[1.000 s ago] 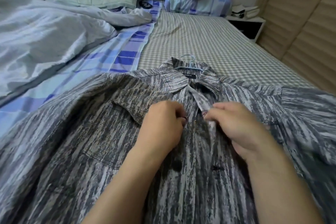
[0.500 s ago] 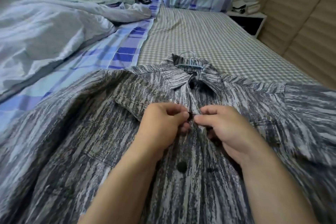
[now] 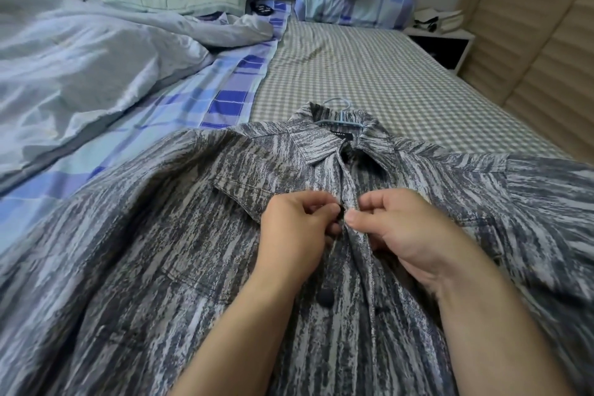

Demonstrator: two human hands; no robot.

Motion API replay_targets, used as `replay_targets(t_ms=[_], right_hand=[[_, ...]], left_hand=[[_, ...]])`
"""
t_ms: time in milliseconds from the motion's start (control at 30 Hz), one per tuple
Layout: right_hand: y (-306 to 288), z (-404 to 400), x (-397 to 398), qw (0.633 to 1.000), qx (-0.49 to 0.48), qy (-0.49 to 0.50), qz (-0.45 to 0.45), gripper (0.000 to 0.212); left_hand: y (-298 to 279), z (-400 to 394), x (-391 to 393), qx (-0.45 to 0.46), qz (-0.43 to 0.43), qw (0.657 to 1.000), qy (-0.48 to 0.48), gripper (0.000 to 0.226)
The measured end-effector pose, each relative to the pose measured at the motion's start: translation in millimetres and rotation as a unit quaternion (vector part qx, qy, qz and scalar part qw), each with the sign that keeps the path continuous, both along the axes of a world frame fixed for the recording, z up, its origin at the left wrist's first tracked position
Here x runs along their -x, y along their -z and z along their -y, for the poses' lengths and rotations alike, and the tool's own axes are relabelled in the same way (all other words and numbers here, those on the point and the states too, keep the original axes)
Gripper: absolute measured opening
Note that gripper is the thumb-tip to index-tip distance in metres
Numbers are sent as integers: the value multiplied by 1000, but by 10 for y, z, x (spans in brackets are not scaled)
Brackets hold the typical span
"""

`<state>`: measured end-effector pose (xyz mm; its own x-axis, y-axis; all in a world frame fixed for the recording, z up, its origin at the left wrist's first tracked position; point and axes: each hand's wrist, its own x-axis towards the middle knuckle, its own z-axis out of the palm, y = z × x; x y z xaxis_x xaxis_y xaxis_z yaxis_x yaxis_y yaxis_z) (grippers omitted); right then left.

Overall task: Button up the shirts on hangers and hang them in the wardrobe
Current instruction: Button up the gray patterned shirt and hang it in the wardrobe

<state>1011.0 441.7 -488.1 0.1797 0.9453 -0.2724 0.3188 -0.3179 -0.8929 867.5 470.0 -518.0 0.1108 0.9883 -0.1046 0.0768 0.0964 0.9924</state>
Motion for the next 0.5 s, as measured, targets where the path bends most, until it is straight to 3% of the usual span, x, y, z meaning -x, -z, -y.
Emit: replay_targets(t_ms=[167,367,433,500], right_hand=[[-32,43,-4,998,16,-38,-41,11],[-79,102,20,988,32,11,-153,29],[-82,90,123,992,23,44,-113,29],[-34,100,242,998,-1,59,11,30]], left_hand=[[58,-48,-1,-3,-19,1000,-3,11],[35,-75,-6,-16,-98,995,-7,12],[-1,-59,-9,-20,-117,993,-5,24],[-40,-34,-18,-21,-124,992,-1,48]])
